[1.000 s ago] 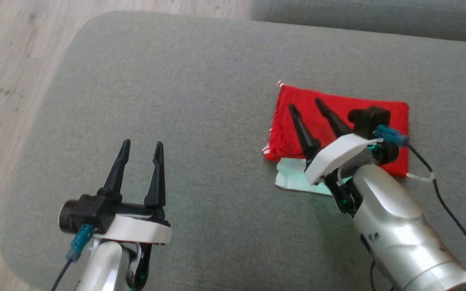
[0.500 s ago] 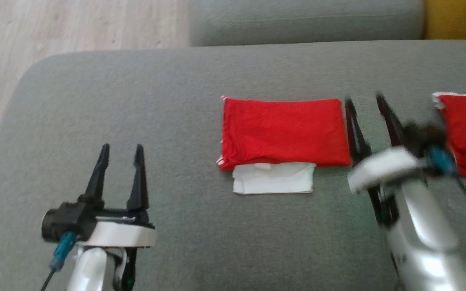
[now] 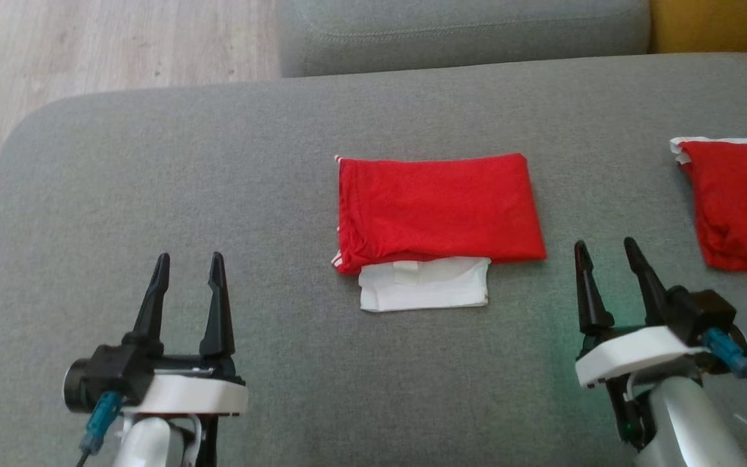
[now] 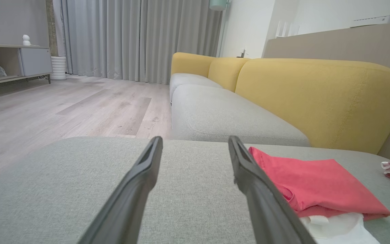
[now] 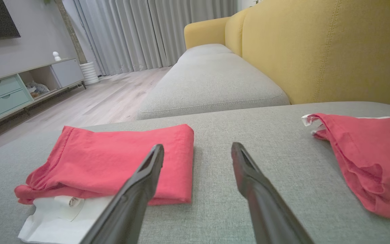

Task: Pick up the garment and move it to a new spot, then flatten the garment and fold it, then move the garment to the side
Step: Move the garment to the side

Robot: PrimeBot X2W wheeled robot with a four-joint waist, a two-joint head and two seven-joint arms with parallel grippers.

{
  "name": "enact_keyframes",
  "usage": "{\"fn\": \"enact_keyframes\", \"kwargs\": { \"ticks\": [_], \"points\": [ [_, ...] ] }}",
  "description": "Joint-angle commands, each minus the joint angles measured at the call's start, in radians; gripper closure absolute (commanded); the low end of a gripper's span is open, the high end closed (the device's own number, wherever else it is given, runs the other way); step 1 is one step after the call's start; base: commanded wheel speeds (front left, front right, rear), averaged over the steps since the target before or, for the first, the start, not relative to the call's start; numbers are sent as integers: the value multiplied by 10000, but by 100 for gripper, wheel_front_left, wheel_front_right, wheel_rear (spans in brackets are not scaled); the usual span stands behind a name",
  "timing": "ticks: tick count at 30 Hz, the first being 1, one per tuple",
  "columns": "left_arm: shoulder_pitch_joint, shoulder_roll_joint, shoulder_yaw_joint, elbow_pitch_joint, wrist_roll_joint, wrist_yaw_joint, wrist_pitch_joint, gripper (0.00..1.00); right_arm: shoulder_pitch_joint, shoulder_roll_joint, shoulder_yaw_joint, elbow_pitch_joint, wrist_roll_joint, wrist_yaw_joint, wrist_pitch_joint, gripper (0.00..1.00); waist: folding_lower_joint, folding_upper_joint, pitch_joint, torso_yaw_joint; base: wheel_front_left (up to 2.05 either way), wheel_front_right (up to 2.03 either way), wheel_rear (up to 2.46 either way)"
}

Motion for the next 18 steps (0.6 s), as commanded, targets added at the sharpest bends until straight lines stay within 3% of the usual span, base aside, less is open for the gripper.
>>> {"fn": "enact_keyframes", "kwargs": {
  "ticks": [1,10,18],
  "points": [
    [-392,44,197,-309,-26,6,-51,0,-429,-9,180,-334,19,-9,-106,0,1,0,85,81,0,0,0],
    [-849,44,-136,-286,-53,-98,-51,0,-1789,-9,-127,538,311,-9,762,0,1,0,903,741,0,0,0],
    [-1328,44,-495,-154,-167,-140,-51,0,-3702,-9,-758,3170,797,-9,2172,0,1,0,1699,1529,0,0,0]
  ]
}}
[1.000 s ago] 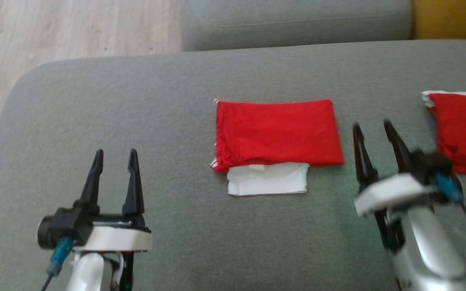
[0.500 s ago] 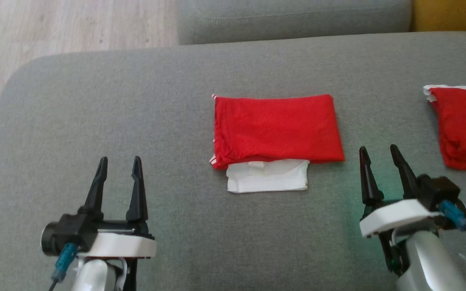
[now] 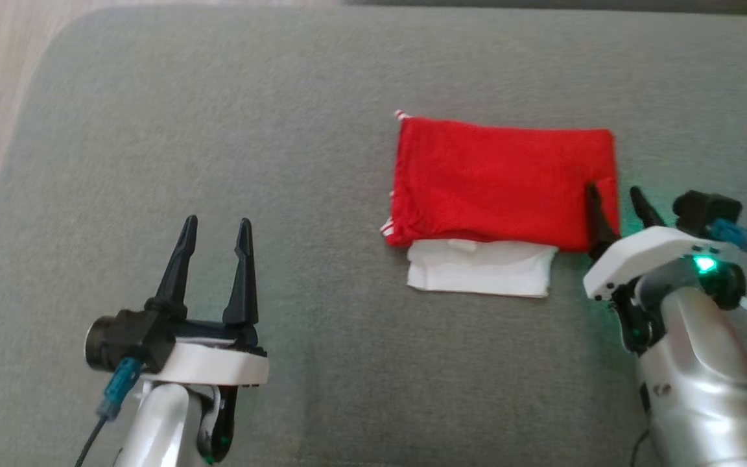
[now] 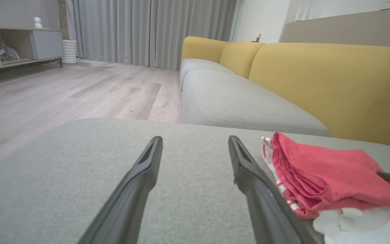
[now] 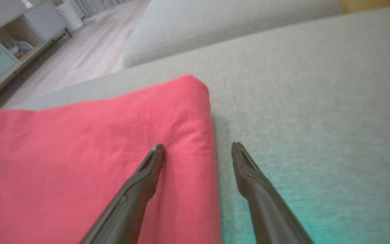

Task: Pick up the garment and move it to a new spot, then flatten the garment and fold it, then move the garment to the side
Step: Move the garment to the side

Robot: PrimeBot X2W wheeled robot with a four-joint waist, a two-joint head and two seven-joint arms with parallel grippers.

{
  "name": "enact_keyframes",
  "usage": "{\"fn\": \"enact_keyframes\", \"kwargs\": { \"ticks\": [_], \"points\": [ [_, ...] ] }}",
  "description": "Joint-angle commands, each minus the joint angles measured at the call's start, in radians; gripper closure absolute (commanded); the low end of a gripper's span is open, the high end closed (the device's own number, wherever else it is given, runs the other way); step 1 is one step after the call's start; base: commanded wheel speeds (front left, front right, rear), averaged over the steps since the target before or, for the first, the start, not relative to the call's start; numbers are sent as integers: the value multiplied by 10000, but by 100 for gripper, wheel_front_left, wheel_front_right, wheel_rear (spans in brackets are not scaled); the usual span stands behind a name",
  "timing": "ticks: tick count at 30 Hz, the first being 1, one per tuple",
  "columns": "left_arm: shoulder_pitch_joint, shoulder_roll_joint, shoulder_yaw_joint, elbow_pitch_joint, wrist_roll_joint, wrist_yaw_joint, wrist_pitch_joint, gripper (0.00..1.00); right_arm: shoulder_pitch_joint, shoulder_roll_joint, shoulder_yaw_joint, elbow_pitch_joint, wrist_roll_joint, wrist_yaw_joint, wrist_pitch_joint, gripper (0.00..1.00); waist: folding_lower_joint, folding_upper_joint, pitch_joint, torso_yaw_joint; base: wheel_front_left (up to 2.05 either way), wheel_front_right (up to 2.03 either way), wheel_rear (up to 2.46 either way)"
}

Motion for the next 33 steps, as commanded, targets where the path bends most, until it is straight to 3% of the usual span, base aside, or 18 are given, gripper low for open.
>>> {"fn": "enact_keyframes", "kwargs": {
  "ticks": [1,6,7,8,9,15,23,28,33],
  "points": [
    [-440,49,197,-269,-46,-25,-51,0,-489,7,318,161,96,-9,211,0,-2,0,258,294,0,0,0],
    [-605,49,107,-227,-105,-13,-51,0,-899,7,548,1457,0,-9,965,0,-2,0,291,525,0,0,0],
    [-623,49,83,-219,-119,-3,-51,0,-935,7,618,1642,-14,-9,1068,5,-2,0,265,554,0,0,0],
    [-633,49,60,-215,-129,9,-51,0,-967,7,661,1798,9,-9,1129,65,-2,0,226,574,0,0,0],
    [-628,49,44,-206,-136,25,-51,0,-992,7,739,1905,-25,-9,1113,100,-2,0,176,580,0,0,0],
    [-492,49,56,-210,-71,54,-51,0,-1090,5,1246,1928,-428,-9,369,100,-2,0,-130,352,0,0,0],
    [-328,49,129,-268,78,23,-51,0,-1063,-246,2191,1201,-1354,-9,-609,100,-2,0,-615,-587,0,0,0],
    [-317,49,60,-303,124,13,-51,0,-1077,-934,2986,309,-1710,-9,-405,100,-2,0,-715,-1294,0,0,0],
    [-440,49,40,-349,267,-34,-51,0,-1306,-2205,3614,-707,-1680,-9,277,100,-2,0,-366,-1883,0,0,0]
  ]
}}
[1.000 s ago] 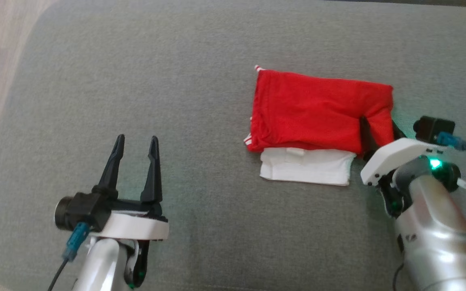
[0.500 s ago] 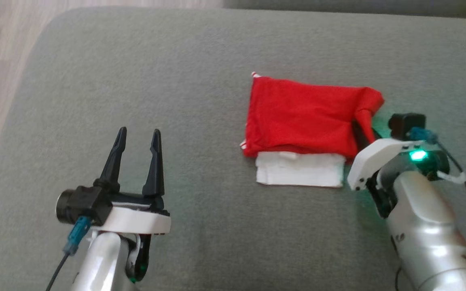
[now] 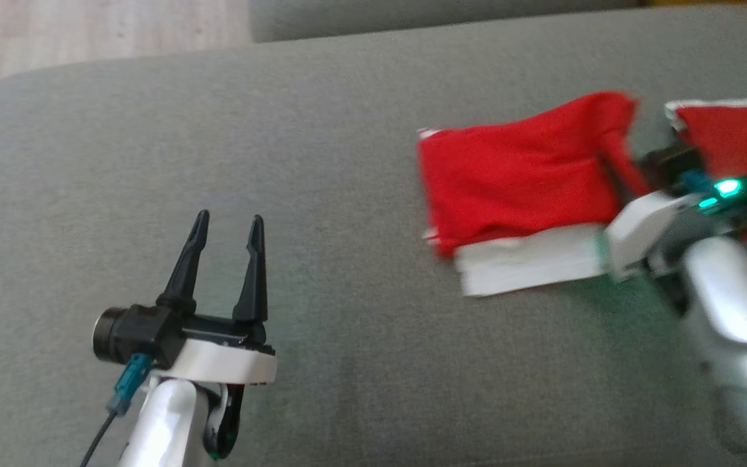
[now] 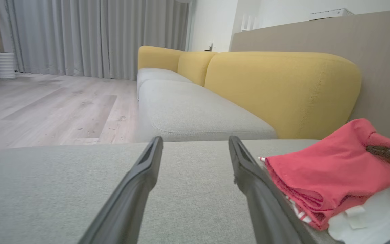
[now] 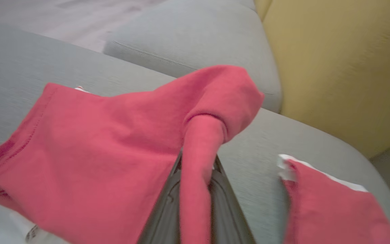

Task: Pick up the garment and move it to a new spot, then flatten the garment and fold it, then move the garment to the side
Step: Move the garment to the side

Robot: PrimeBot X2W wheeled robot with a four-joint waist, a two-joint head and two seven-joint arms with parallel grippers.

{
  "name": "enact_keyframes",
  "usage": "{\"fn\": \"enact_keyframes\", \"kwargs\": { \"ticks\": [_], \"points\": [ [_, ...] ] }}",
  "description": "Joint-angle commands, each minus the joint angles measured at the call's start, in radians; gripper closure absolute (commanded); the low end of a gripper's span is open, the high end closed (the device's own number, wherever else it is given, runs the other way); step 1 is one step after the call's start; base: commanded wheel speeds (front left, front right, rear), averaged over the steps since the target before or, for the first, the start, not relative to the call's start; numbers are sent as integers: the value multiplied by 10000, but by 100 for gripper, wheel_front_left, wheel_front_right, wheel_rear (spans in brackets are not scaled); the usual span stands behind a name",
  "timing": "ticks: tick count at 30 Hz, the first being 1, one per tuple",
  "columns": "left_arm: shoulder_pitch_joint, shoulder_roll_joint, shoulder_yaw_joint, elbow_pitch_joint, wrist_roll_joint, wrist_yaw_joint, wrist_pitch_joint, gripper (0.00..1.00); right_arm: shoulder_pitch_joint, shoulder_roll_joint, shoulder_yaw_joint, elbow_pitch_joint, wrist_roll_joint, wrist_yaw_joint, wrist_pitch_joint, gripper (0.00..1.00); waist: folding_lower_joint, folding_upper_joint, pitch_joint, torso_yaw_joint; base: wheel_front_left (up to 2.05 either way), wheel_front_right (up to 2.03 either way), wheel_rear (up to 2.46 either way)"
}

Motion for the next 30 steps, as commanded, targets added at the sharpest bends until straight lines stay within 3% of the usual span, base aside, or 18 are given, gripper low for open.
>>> {"fn": "enact_keyframes", "kwargs": {
  "ticks": [1,9,15,19,29,30],
  "points": [
    [-370,48,274,-351,95,-35,-51,0,-398,-335,114,-441,41,-9,78,100,1,0,321,-260,0,0,0],
    [-842,95,359,-289,277,-206,-51,0,-1019,-2674,-457,-860,13,-9,975,100,1,0,1195,-360,0,0,0],
    [-1001,104,469,-199,271,-295,-51,0,-1086,-3801,-1231,-393,-119,-9,1288,100,1,0,1465,-241,0,0,0],
    [-1012,109,577,-174,271,-334,-51,0,-1053,-4089,-1785,-46,-62,-9,1250,100,1,0,1547,-218,0,0,0],
    [-1051,127,694,-153,364,-389,-51,0,-1202,-3647,-2501,82,93,-9,1315,100,1,0,1589,-294,0,0,0],
    [-1053,125,696,-148,368,-394,-51,0,-1197,-3584,-2593,89,75,-9,1343,87,1,0,1577,-298,0,0,0]
  ]
}}
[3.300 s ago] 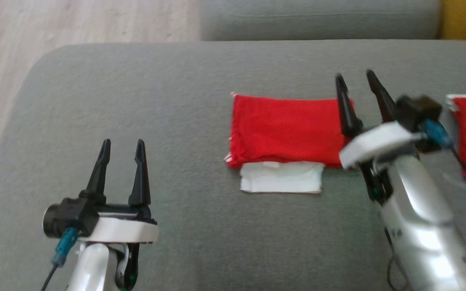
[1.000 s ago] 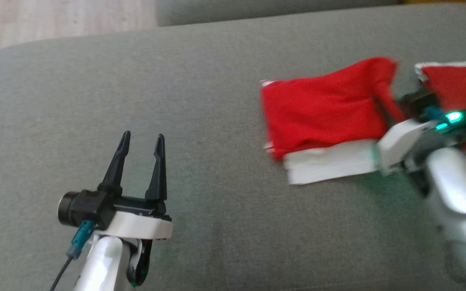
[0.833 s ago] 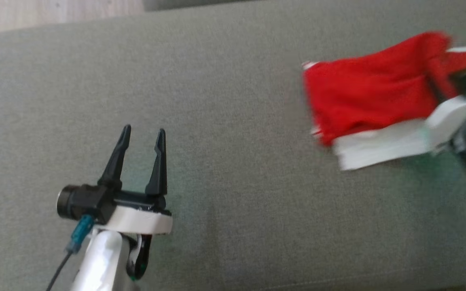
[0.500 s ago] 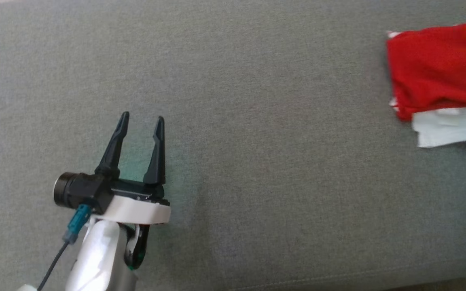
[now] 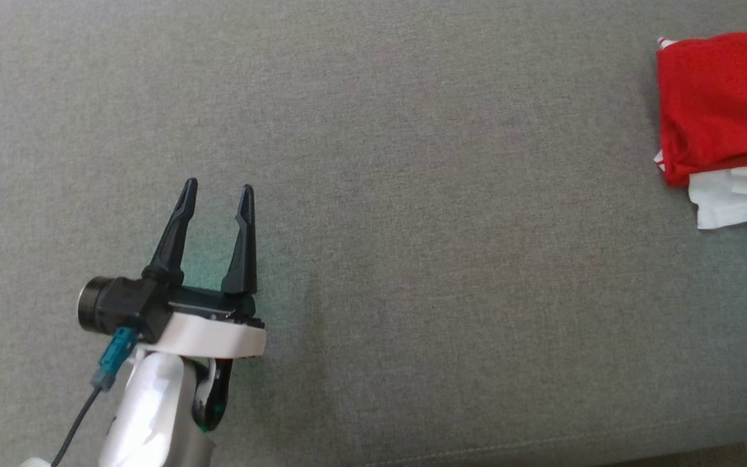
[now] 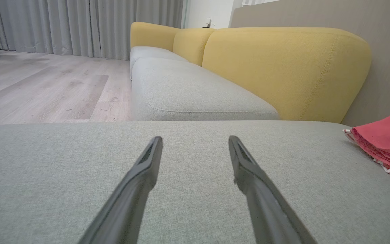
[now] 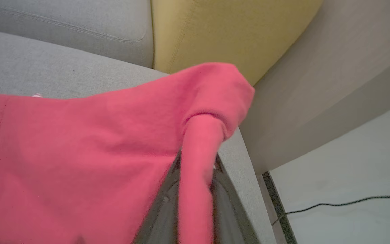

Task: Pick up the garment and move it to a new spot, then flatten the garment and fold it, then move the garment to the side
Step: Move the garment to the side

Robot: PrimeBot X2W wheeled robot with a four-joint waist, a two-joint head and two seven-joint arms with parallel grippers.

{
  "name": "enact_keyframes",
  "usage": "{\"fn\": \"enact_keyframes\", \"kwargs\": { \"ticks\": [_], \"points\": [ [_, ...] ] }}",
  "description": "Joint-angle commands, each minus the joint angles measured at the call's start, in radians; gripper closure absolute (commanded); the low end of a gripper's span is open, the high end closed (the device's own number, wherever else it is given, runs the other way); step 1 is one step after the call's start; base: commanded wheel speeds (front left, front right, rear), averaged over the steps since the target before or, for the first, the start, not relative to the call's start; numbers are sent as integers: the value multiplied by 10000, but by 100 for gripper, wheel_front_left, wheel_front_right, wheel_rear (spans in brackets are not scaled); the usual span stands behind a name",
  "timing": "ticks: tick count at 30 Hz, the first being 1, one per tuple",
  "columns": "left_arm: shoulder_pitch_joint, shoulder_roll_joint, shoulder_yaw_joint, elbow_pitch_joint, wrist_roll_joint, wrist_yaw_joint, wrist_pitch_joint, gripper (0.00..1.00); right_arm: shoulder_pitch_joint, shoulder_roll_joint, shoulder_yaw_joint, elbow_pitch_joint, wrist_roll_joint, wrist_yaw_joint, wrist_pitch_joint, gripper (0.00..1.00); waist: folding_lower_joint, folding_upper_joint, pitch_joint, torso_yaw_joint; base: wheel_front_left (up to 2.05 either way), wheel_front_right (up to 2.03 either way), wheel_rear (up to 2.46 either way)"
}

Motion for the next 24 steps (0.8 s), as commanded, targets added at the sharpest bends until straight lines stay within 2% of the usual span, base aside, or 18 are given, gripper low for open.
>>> {"fn": "enact_keyframes", "kwargs": {
  "ticks": [1,2,3,8,12,21,22,24],
  "points": [
    [-369,100,348,-265,126,-7,-51,0,-127,-217,-118,-250,-55,-9,60,17,-1,0,-26,-3,0,0,0],
    [-363,98,350,-255,124,-10,-51,0,-133,-116,-303,-236,-8,-9,103,6,-1,0,-58,-5,0,0,0],
    [-355,94,348,-242,121,-13,-51,0,-151,-12,-497,-268,41,-9,82,0,-1,0,-100,-1,0,0,0],
    [-299,70,397,-220,50,-21,-51,0,-114,397,-916,-900,-88,-9,-180,0,-1,0,-351,17,0,0,0],
    [-190,53,427,-222,2,-17,-51,0,37,1089,-922,-1861,-23,-9,-442,0,-1,0,-709,61,0,0,0],
    [230,31,630,-375,-129,152,-51,0,1548,3336,-692,-4429,896,-9,-1055,0,-1,0,-1816,305,0,0,0],
    [385,29,674,-419,-178,200,-51,0,2078,3965,-593,-4965,1057,-9,-1339,0,-1,0,-2028,365,0,0,0],
    [555,28,670,-449,-249,255,-51,0,2633,4530,-473,-5353,1242,-9,-1707,0,-1,0,-2219,436,0,0,0]
  ]
}}
